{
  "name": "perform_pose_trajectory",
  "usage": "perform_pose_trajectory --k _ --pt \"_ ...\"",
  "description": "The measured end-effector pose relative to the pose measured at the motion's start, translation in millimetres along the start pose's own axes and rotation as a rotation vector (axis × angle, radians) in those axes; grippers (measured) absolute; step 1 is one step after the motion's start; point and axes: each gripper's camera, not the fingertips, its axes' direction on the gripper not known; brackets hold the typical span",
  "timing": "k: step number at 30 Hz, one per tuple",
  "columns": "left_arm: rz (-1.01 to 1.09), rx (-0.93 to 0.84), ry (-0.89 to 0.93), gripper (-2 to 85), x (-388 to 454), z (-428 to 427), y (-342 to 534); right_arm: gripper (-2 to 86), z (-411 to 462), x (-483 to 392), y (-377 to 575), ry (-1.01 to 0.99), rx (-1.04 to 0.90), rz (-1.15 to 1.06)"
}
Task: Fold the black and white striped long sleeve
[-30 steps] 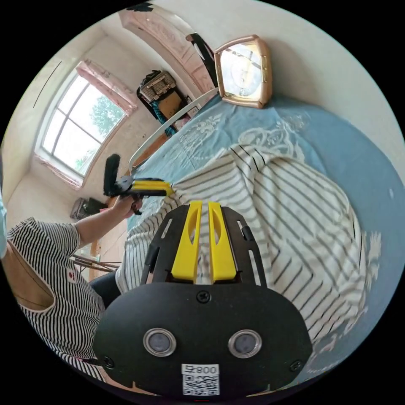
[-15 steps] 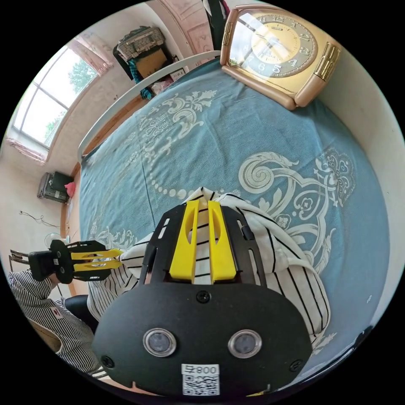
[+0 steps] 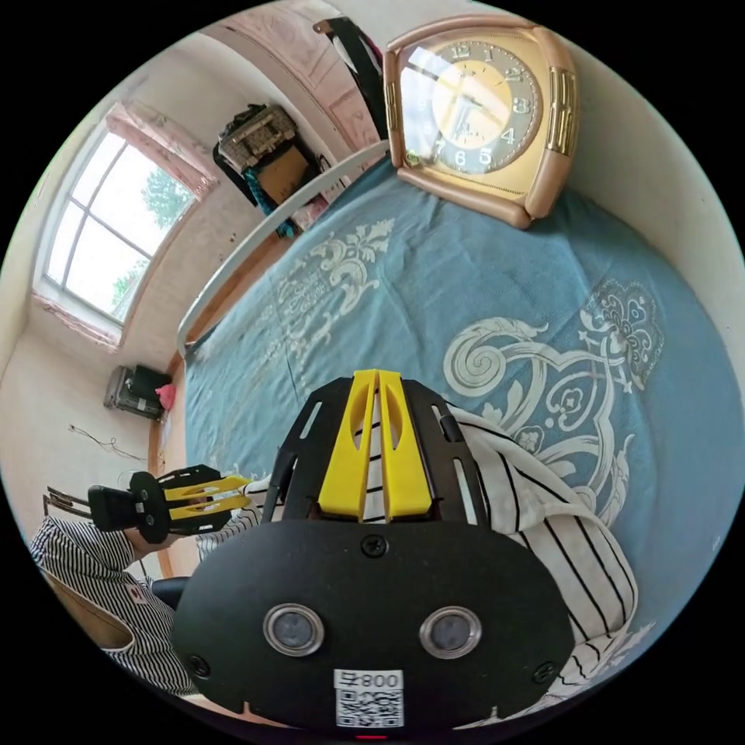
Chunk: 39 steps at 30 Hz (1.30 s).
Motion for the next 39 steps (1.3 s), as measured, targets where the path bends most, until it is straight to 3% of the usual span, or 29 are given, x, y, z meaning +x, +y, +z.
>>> perform_pose_trajectory --k 7,13,19,21,27,31,34,39 --pt "-0.026 -0.068 -0.003 4.8 5 12 11 0.3 -19 -2 8 0.040 0.058 0.034" --pt "-0.083 0.050 0.048 3.9 7 -8 19 0.1 -73 -34 50 0.021 0.184 -0.088" --pt "-0.046 0.005 0.069 1.5 26 13 10 0.1 -17 -61 66 0.260 -0.050 -0.139" --pt "-0.031 -0.083 0.083 0.9 29 32 8 0.1 -20 -64 72 0.253 -0.010 -0.142" --pt "-0.058 -0.041 0.133 0.3 31 28 3 0.2 -58 -66 94 0.207 -0.032 -0.095" --pt "-0.030 -0.014 0.127 0.2 44 27 1 0.1 -128 -68 163 0.264 0.080 -0.062" --pt "-0.009 -0.153 0.134 0.2 51 55 -1 0.1 -171 -65 240 0.238 0.100 -0.003" --pt "-0.029 -0.044 0.191 0.2 53 41 -4 0.1 -207 -70 375 0.350 0.017 0.171"
